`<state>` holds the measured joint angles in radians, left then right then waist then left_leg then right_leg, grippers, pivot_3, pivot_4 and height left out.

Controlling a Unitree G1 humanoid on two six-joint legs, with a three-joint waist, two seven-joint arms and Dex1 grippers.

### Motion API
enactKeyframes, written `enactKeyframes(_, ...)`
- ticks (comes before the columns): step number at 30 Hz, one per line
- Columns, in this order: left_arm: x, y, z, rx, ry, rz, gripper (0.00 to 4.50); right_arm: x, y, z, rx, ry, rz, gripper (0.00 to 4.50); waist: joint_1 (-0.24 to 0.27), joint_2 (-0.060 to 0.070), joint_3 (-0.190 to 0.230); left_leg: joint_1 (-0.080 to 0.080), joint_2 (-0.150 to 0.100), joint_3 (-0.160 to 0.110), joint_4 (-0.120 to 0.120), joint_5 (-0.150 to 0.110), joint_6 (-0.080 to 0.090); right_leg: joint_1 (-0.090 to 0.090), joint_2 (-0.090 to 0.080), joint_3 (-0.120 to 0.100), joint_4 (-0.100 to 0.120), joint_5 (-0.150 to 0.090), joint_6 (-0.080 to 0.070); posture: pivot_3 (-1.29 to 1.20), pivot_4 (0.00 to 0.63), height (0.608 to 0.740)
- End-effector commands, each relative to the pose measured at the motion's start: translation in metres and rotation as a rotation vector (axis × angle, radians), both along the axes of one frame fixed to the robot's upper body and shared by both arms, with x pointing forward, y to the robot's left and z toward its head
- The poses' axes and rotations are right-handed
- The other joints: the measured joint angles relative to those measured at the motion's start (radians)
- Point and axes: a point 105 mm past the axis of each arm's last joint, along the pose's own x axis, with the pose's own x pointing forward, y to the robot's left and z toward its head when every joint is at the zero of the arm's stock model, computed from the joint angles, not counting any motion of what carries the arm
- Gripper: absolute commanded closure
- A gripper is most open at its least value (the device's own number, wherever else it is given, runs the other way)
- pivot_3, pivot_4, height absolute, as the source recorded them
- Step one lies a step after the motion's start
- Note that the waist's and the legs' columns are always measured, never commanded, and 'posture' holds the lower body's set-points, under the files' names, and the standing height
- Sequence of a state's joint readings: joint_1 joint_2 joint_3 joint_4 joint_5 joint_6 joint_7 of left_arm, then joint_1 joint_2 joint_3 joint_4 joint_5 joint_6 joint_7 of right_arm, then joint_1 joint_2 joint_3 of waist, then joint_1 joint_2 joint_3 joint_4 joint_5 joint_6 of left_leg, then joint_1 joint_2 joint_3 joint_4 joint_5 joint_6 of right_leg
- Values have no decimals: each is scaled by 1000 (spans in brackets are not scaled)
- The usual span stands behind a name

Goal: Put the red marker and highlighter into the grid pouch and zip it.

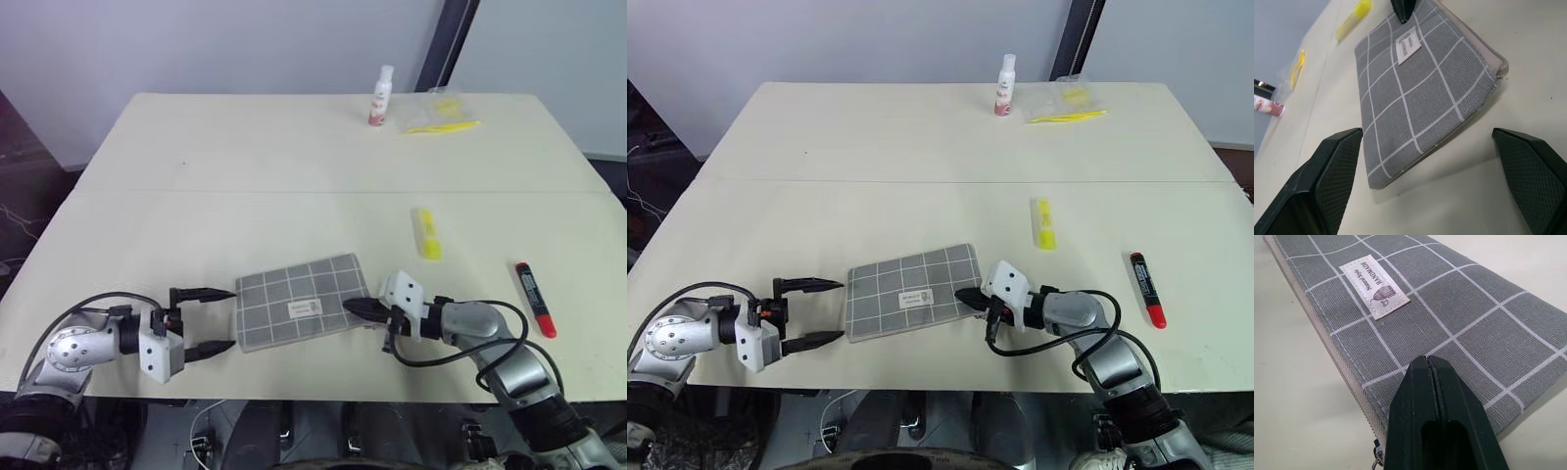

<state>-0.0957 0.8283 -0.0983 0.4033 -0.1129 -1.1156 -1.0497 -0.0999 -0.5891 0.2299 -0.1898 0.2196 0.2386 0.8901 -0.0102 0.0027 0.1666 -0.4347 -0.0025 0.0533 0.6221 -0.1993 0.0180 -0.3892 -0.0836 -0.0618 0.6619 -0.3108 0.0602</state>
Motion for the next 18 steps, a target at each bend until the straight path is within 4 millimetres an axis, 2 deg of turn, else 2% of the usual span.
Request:
enactKeyframes(1,6,-14,-13,-9,56,4,0,1,-5,-6,-12,23,-26,4483,3,0,0,0,0,0,0,0,0,0,0,0,0,0,0,0,150,740)
enactKeyframes(4,10,-36,-12,-67,60,-23,0,1,-3,-3,-4,19,-31,4483,8,0,0,0,0,1,0,0,0,1,-1,0,0,0,0,0,150,740)
enactKeyframes(7,6,-45,-17,-64,87,-54,0,2,-3,-1,6,13,-39,4483,9,-1,-1,0,0,3,1,0,0,0,-4,-2,0,1,1,0,150,740)
enactKeyframes(8,6,-47,-17,-68,93,-56,248,3,-3,-1,5,10,-42,4500,7,-1,-1,0,0,3,1,0,0,0,-4,-2,0,1,1,0,150,740)
enactKeyframes(10,7,-50,-16,-73,94,-62,869,3,-3,1,8,6,-46,4500,6,-1,-1,0,0,4,0,0,0,0,-4,-3,0,1,1,0,150,740)
enactKeyframes(17,9,-52,-11,-58,87,-84,4458,5,-2,6,34,-1,-56,4500,1,-1,-1,0,0,4,0,0,0,0,-4,-3,0,1,1,0,150,740)
enactKeyframes(18,9,-52,-11,-58,86,-85,4458,6,-2,8,47,-2,-59,4500,-1,-1,-1,0,0,4,0,0,0,0,-4,-3,0,1,1,0,150,740)
